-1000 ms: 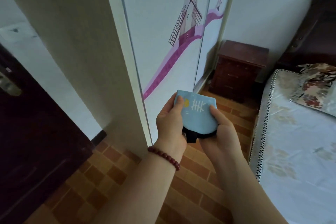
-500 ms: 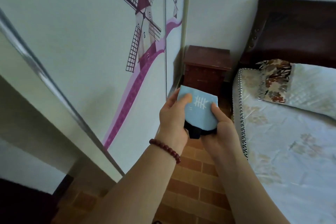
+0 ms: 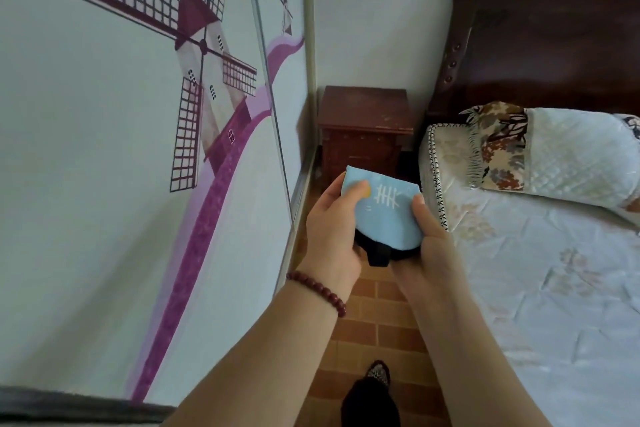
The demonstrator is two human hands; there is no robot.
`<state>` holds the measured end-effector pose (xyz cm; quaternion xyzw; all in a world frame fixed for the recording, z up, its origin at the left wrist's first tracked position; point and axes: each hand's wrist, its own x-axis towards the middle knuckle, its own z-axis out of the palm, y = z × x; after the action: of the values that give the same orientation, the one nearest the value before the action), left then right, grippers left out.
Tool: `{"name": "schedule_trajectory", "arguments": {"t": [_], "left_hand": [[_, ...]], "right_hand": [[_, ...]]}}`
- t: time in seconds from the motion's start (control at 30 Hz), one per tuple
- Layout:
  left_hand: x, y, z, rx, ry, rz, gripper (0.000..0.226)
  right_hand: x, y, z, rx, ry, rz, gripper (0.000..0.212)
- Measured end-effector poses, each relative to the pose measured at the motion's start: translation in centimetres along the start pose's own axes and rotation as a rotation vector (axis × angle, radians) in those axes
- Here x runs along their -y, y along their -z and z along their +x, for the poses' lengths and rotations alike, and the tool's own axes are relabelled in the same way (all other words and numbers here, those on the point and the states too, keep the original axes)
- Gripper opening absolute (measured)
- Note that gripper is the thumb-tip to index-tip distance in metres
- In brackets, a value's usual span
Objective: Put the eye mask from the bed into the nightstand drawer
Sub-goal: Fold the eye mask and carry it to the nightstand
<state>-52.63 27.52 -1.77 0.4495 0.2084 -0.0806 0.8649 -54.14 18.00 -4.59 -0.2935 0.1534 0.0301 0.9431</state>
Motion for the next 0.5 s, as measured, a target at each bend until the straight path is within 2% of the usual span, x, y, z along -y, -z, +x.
{"name": "schedule_trajectory", "arguments": {"t": [0.5], "left_hand": [[-0.1, -15.5, 18.0, 0.066, 0.06, 0.045, 0.03]], "right_hand": [[12.8, 0.6, 20.3, 0.005, 0.038, -0.03, 0.027]]}}
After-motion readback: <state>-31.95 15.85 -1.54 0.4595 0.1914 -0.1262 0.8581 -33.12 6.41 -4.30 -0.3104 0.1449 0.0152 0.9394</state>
